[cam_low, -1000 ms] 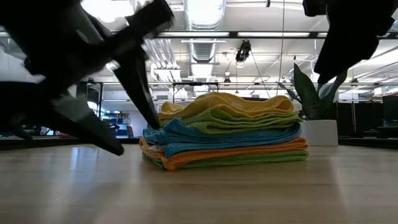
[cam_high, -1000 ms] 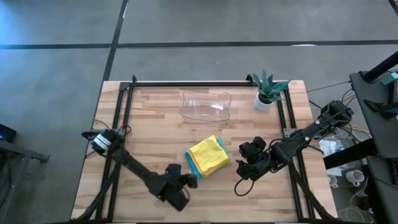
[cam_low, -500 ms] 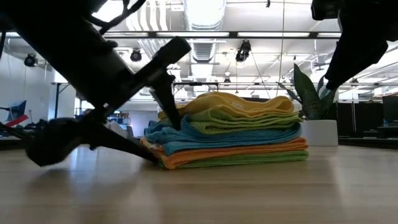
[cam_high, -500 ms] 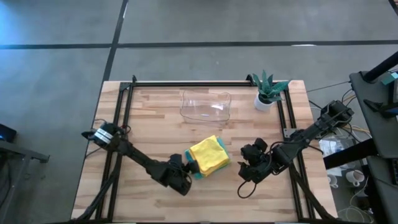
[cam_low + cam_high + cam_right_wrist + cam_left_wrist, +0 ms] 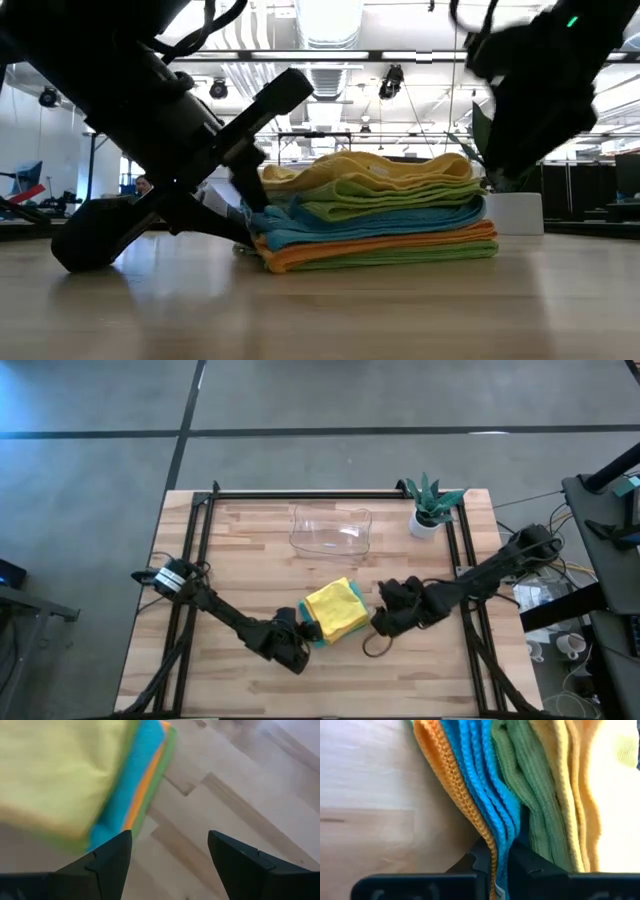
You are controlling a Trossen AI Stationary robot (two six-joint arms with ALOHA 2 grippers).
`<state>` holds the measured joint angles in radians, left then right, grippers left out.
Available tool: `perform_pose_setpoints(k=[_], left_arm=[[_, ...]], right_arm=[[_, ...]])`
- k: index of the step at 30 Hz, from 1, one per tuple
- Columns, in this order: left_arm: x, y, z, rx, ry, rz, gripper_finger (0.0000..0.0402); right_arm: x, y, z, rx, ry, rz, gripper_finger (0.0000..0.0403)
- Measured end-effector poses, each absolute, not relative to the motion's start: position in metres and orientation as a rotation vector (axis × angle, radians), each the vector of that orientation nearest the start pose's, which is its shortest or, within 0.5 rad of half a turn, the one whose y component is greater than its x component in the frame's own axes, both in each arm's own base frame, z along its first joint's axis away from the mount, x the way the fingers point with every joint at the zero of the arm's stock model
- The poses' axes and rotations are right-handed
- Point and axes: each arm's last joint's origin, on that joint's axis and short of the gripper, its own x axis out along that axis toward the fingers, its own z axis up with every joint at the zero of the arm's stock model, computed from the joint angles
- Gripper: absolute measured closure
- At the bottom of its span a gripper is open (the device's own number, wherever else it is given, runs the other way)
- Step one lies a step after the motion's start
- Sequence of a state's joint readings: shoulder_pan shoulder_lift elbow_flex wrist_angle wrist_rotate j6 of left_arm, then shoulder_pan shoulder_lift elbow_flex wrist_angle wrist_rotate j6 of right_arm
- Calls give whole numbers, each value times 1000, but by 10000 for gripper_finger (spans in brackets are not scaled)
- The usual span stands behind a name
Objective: Fold microfiber towels
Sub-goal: Put the stacked microfiber cloths into the transparent bin
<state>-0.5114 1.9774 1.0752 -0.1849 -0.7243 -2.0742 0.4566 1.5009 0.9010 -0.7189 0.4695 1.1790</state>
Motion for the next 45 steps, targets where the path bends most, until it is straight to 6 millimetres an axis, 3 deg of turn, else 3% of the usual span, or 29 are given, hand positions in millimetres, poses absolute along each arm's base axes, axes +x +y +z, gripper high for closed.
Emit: perform_pose_setpoints(k=[8,12,17,22,27,33,41,45], left_arm=[[321,-166,110,-1118,411,881,387],[312,-170,113,-1083,468,885,387],[302,-171,120,-1039,538,904,387],[302,-171,122,-1027,546,892,388],[302,-171,122,-1030,541,889,388],[304,-169,123,-1037,516,892,388],[313,-162,128,-1019,463,905,389],[322,-160,139,-976,448,879,389]], right_arm=[[262,83,154,684,943,-603,145],[276,86,149,788,889,-502,145],[279,81,134,841,894,-571,145],[297,87,125,958,843,-459,154],[304,87,116,998,821,-452,170],[305,87,111,1017,825,-479,220],[300,86,119,977,842,-450,368],[302,87,127,949,890,-459,383]])
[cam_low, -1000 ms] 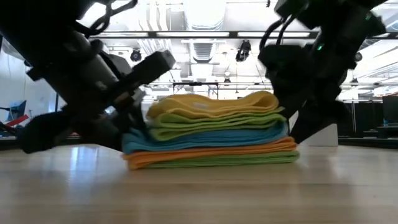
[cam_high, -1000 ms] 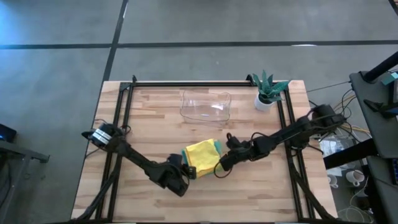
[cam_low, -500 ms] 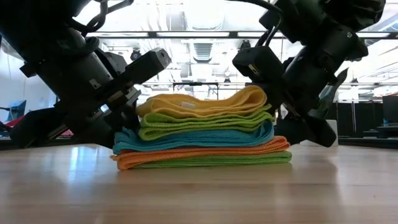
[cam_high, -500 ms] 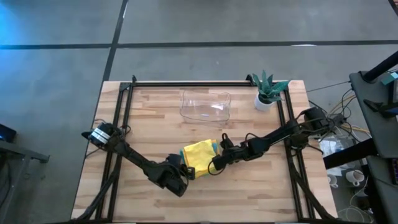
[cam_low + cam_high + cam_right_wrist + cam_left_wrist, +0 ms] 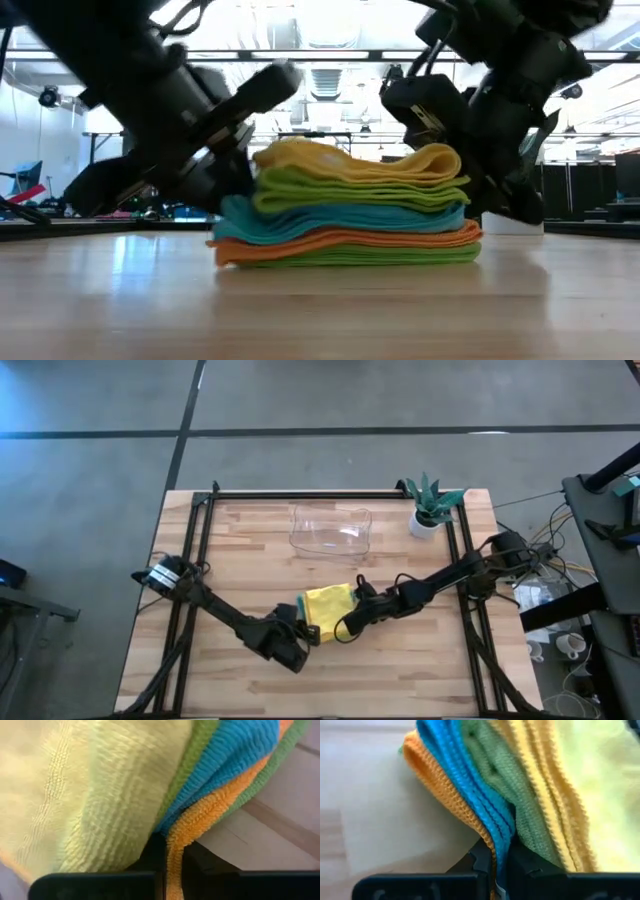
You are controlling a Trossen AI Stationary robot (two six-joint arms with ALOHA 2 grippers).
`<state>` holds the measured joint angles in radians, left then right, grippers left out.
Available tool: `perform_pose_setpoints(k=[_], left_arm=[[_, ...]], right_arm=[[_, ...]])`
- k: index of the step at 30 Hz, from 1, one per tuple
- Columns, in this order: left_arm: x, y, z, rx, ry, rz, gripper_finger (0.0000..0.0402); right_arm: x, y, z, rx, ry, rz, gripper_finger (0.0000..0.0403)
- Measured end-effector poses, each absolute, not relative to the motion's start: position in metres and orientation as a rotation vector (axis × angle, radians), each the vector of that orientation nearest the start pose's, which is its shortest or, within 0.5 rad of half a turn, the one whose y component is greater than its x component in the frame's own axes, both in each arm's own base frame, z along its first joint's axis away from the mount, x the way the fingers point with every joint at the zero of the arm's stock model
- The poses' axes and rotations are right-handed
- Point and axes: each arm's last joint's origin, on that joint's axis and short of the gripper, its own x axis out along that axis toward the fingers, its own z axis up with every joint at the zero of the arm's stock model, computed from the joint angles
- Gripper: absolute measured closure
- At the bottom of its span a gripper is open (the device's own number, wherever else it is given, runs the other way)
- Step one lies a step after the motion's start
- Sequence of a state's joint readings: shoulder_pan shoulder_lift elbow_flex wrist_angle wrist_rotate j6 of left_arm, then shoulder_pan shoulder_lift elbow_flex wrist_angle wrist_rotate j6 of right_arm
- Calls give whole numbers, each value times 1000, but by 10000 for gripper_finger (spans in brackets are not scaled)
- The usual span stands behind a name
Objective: Fold microfiber towels
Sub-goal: Put the stacked microfiber cloths into the transparent bin
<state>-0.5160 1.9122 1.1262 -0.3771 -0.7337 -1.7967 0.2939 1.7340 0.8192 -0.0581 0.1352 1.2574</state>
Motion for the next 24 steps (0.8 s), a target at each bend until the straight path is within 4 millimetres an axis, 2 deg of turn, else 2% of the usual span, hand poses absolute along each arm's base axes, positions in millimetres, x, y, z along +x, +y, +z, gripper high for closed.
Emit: perform_pose_setpoints(k=[8,14,19,24], left_arm=[[332,-137,174,-980,460,835,389],[331,-121,202,-1007,464,780,389],[324,-104,229,-985,447,751,389],[318,-67,255,-926,445,754,389]], right_arm=[[320,92,174,795,1038,-506,385],[329,84,214,731,1105,-533,386],[339,69,249,712,1094,-535,381],[346,38,273,708,1069,-569,380]])
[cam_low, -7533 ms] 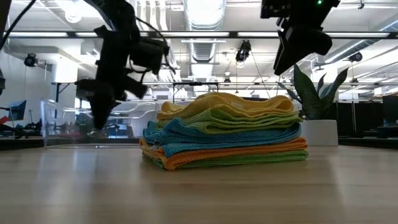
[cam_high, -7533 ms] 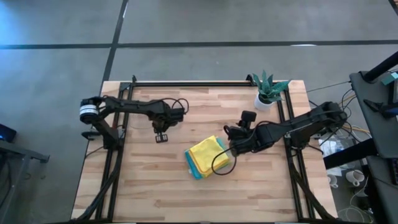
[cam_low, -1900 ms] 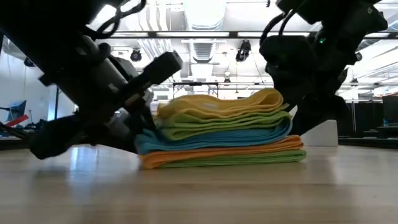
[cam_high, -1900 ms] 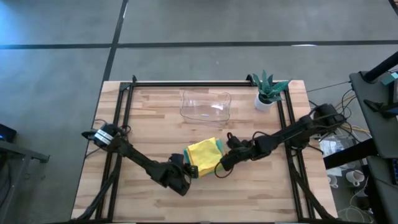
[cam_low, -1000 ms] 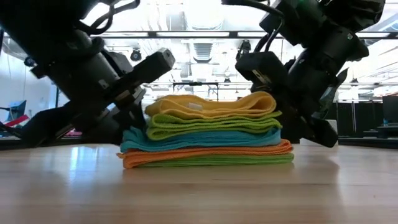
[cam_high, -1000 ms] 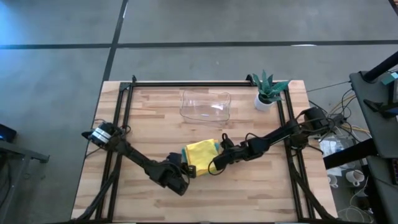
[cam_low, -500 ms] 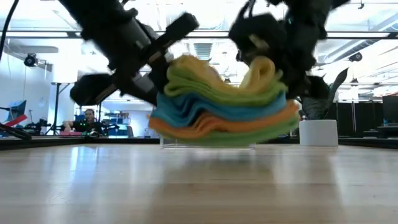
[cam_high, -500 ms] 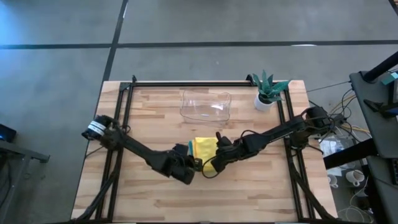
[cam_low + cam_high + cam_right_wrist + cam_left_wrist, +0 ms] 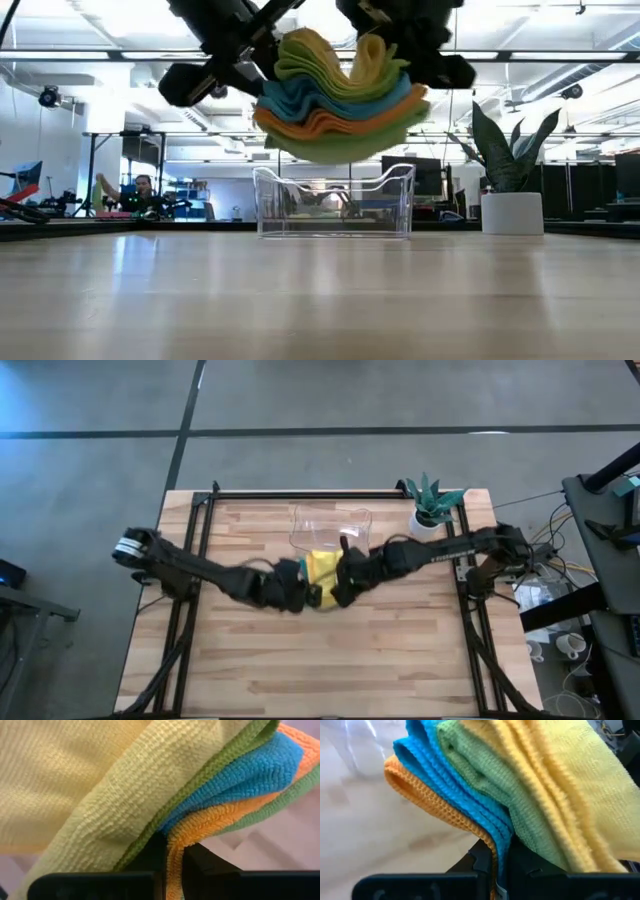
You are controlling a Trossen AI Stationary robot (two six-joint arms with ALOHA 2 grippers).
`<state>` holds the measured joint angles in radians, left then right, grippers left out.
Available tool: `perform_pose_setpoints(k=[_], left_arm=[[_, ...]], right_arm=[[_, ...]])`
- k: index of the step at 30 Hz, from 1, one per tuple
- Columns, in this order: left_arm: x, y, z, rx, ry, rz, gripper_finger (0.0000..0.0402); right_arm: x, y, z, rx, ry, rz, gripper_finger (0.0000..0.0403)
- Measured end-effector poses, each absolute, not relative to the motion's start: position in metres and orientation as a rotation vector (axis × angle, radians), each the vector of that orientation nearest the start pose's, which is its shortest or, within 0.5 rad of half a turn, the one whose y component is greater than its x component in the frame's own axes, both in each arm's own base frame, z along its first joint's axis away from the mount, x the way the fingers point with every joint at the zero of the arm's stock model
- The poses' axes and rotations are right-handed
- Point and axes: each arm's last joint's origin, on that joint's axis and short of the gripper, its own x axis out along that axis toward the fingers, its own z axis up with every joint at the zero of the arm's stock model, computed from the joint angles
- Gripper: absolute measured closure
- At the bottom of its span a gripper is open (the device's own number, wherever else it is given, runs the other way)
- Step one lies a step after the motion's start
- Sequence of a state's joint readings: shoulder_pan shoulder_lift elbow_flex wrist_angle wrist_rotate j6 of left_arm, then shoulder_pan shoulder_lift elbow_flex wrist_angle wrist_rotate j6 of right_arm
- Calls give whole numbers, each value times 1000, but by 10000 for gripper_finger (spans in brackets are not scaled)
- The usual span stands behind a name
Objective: Fold microfiber towels
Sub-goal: Put the stacked microfiber cloths into the transparent bin
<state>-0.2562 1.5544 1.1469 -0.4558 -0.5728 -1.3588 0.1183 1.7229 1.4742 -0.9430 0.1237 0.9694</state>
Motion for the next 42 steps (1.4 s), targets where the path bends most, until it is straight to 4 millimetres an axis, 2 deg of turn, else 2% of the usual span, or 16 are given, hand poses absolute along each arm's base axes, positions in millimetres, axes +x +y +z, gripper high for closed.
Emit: perform_pose_setpoints(k=[5,8,15,18,22,26,32,36,42], left_arm=[[309,-24,277,-887,450,760,389],[307,2,282,-879,465,762,389],[310,61,275,-848,508,770,389],[311,88,273,-844,500,753,389],[313,117,259,-849,542,759,389],[319,135,241,-862,586,751,389],[326,157,234,-833,598,755,389],[327,163,222,-838,645,756,389],[325,164,209,-831,723,766,389]], right_arm=[[351,3,286,714,1019,-599,380],[352,-18,287,719,1002,-629,380],[347,-68,285,717,974,-690,380],[344,-90,279,749,948,-699,380],[339,-113,268,792,922,-725,380],[335,-126,257,817,909,-743,380],[341,-142,225,846,954,-775,380],[353,-146,204,866,997,-765,380],[358,-148,190,869,1043,-767,380]])
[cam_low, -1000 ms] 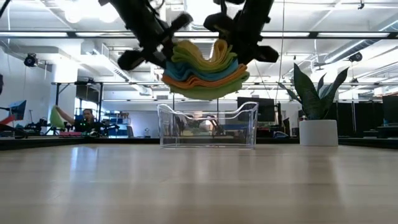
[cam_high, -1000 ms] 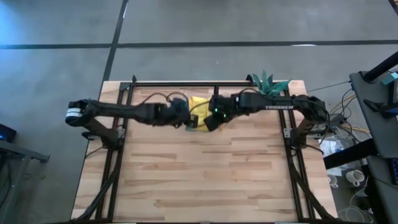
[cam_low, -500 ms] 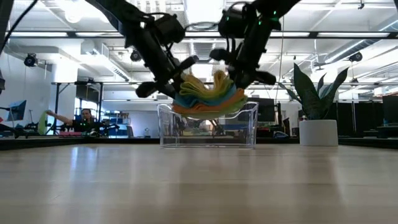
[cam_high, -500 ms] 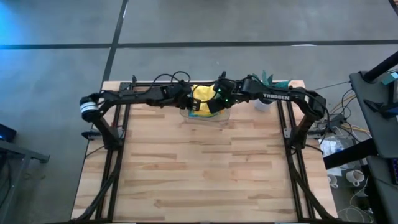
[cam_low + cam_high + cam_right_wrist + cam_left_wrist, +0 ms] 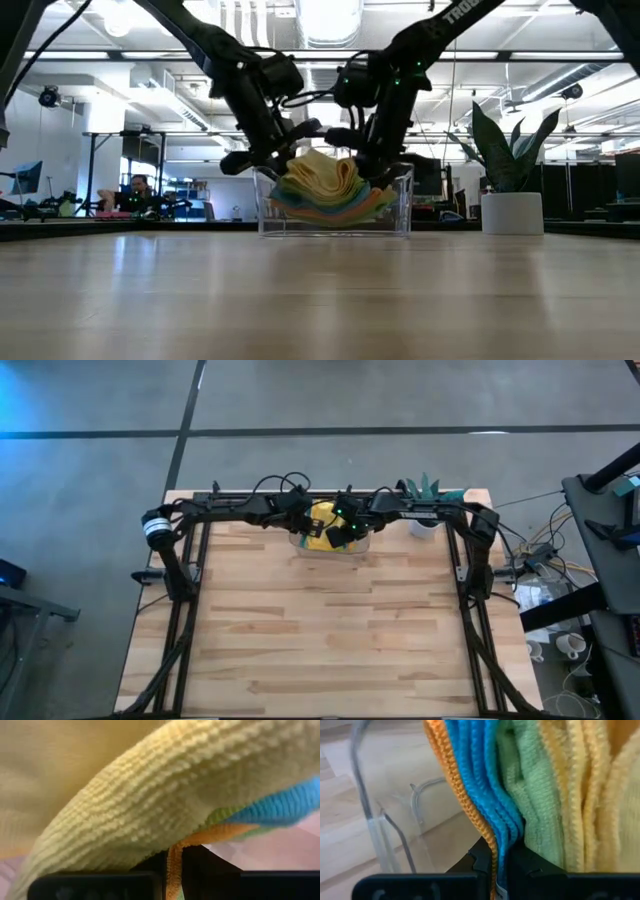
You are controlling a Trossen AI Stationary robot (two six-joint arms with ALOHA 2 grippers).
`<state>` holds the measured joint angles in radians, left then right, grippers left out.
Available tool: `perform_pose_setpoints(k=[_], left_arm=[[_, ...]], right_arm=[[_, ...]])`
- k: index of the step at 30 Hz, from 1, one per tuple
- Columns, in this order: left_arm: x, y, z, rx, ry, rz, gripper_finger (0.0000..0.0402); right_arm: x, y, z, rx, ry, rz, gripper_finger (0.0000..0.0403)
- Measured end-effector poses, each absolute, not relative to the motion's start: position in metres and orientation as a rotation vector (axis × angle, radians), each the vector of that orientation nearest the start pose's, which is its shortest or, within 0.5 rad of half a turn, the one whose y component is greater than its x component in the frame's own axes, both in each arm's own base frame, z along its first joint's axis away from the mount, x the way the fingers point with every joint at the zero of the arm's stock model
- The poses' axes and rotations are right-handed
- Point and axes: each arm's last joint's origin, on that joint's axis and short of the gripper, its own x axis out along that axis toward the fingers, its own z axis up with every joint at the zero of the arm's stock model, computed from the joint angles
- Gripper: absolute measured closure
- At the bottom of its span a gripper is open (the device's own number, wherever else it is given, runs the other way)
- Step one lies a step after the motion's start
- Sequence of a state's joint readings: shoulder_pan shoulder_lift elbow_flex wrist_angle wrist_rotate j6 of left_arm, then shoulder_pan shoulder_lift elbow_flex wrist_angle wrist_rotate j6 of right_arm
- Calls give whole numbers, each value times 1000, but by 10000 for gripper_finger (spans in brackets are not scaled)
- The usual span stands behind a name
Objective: Fold microfiber towels
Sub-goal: Put the stacked microfiber cloths into the transparent bin
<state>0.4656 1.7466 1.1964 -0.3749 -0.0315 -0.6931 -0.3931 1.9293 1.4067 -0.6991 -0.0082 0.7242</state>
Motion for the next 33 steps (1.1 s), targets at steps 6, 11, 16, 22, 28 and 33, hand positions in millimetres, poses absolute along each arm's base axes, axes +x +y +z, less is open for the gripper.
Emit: perform_pose_setpoints(k=[6,11,16,22,28,33], left_arm=[[324,146,208,-819,813,747,389],[324,126,208,-824,882,730,389],[326,118,206,-839,895,723,389],[327,123,206,-797,849,795,389],[329,125,206,-753,833,786,378],[328,125,207,-735,851,780,328]], right_arm=[[357,-149,189,871,1055,-765,380],[355,-140,197,855,1084,-748,380],[355,-132,198,843,1110,-722,380],[357,-135,189,832,1114,-775,380],[356,-136,188,804,1112,-790,343],[353,-135,196,790,1101,-791,283]])
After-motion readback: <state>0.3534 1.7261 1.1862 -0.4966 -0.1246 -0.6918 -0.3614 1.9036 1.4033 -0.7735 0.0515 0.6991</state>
